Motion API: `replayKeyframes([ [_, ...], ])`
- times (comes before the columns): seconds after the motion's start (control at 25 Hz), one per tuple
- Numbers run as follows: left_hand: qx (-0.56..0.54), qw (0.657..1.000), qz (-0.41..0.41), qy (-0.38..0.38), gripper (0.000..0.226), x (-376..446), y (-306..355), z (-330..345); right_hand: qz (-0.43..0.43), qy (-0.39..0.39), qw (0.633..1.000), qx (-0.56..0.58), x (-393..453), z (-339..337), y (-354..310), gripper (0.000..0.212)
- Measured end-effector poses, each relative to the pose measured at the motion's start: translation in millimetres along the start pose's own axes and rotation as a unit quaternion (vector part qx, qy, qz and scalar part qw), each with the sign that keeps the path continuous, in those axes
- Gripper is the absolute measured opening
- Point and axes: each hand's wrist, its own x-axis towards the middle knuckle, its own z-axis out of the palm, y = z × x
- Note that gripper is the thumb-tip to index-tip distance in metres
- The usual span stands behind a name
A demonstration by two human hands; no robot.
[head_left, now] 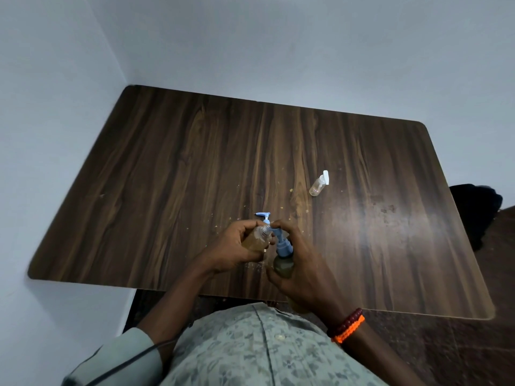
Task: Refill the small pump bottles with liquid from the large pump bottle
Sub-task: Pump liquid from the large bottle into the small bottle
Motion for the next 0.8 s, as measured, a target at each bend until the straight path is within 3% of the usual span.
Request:
replayKeyframes([
  [0.24,0.017,1.0,0.001,-0.016,0.05,-3.1,-2.7,1.1,0.014,0.016,1.0,0.002,1.3,-0.6,-1.7,0.06],
  [0.48,0.003,1.0,0.002,-0.005,0.048,-2.5,-1.8,-3.3,-0.006,-0.033,0.999,-0.012,3.2,-4.5,-1.8,0.083],
  [0.72,0.006,1.0,0.004,-0.016,0.049,-5.9,-1.5,2.8,0.003,0.014,1.0,0.0,2.3,-0.5,-0.1,0.059],
  [0.8,-0.007,1.0,0.013,-0.016,0.048,-5.2,-1.0,2.0,-0.001,0.015,1.0,0.006,2.8,1.2,0.2,0.066],
])
